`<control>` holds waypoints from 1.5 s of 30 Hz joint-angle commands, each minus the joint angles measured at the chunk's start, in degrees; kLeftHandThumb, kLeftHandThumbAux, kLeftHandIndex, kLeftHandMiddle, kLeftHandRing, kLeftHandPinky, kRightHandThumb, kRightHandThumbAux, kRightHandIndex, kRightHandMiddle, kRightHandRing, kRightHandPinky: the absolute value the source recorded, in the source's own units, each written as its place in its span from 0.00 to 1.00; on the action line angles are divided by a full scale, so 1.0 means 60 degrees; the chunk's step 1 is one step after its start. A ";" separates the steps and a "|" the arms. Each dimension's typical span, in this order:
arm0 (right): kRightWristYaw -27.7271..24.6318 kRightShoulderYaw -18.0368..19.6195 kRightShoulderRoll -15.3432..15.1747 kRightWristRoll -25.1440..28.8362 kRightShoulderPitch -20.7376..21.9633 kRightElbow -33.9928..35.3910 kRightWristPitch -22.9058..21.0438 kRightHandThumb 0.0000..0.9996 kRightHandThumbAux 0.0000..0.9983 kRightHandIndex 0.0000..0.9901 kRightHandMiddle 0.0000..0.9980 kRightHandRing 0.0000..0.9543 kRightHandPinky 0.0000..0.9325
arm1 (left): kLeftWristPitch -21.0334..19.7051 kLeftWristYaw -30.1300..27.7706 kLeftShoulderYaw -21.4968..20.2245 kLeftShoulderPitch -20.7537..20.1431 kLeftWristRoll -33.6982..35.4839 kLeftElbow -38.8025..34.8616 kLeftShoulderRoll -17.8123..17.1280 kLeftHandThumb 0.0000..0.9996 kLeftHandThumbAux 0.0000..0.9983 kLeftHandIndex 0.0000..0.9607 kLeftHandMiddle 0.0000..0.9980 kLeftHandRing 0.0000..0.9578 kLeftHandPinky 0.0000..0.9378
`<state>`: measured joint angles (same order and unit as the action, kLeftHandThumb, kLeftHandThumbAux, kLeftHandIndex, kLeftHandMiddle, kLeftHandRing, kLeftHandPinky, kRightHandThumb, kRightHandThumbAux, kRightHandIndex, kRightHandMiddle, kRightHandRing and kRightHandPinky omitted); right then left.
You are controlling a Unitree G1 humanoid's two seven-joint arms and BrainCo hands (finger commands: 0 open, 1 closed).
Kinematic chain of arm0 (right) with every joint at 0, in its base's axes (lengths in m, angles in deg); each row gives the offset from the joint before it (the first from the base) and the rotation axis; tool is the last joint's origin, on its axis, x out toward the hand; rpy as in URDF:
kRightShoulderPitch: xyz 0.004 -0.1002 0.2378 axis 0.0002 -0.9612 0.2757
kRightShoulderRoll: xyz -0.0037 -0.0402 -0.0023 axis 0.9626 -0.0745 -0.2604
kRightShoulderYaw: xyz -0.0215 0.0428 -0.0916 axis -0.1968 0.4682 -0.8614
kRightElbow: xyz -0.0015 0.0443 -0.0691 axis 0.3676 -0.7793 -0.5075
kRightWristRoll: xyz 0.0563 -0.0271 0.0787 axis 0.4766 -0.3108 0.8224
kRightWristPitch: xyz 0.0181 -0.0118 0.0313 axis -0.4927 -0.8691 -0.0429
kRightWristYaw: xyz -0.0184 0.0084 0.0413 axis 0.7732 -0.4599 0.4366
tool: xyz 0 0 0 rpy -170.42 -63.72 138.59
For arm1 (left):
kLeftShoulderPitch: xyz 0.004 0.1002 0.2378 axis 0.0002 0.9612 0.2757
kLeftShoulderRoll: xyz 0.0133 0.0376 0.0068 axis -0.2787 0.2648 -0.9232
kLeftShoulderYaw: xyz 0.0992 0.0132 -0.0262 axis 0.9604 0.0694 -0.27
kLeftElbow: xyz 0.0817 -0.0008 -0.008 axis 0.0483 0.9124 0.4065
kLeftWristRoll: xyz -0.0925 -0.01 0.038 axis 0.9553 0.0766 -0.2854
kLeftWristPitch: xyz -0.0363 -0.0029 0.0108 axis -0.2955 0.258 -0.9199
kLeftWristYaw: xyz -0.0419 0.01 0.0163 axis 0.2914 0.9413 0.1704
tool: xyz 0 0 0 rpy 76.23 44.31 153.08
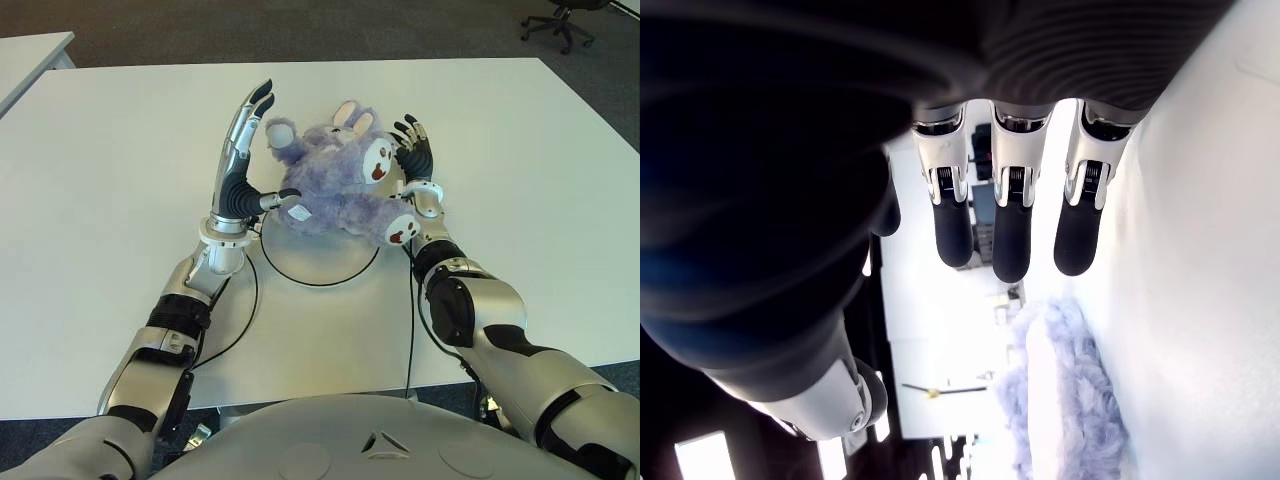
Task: Put the doll into the plate.
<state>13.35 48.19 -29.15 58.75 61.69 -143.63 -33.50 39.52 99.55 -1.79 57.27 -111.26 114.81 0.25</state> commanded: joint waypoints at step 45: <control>0.0049 0.0026 0.0244 -0.0020 -0.1262 -0.0836 -0.0709 0.43 0.77 0.09 0.17 0.19 0.24 | 0.0563 -0.3136 -0.1477 -0.0278 0.4044 0.2081 0.0017 0.01 0.20 0.00 0.03 0.02 0.00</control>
<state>13.36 48.12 -29.32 58.72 61.49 -143.81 -33.50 43.59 83.23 -10.45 54.30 -90.56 125.10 -1.83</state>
